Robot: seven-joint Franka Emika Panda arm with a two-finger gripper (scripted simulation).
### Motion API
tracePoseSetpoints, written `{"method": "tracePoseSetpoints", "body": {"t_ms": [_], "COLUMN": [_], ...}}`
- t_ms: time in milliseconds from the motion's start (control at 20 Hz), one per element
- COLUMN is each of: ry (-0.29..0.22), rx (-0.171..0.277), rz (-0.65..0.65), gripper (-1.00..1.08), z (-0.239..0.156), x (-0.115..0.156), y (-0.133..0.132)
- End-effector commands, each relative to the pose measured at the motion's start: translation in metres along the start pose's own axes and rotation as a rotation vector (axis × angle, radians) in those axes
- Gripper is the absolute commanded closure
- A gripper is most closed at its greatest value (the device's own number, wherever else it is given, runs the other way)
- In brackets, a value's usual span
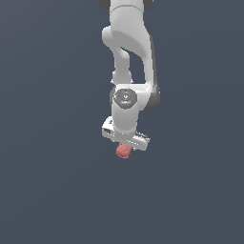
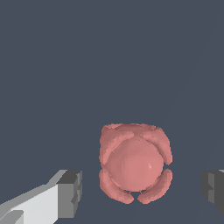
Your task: Pick up the object and move it to a goal position.
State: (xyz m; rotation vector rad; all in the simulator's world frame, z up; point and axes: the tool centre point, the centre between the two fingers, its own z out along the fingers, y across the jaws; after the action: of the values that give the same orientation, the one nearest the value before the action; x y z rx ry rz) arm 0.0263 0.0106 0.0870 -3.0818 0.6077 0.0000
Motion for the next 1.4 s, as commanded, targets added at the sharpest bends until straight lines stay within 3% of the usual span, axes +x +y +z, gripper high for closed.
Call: {"method": "tracePoseSetpoints", "body": {"t_ms": [0,600,650,1350], "ry": [-0.001,0.0,0.0,0.0], "rx": [0.0,0.0,0.0,0.0], "rz": [0.0,0.004,0.004,0.004], "gripper": [-0.92,-0.92,1.08,1.08], "z": [0.007,0.048,0.048,0.043], "x": [0.0,0.0,0.0,0.0], "y": [0.0,0.0,0.0,0.002]}}
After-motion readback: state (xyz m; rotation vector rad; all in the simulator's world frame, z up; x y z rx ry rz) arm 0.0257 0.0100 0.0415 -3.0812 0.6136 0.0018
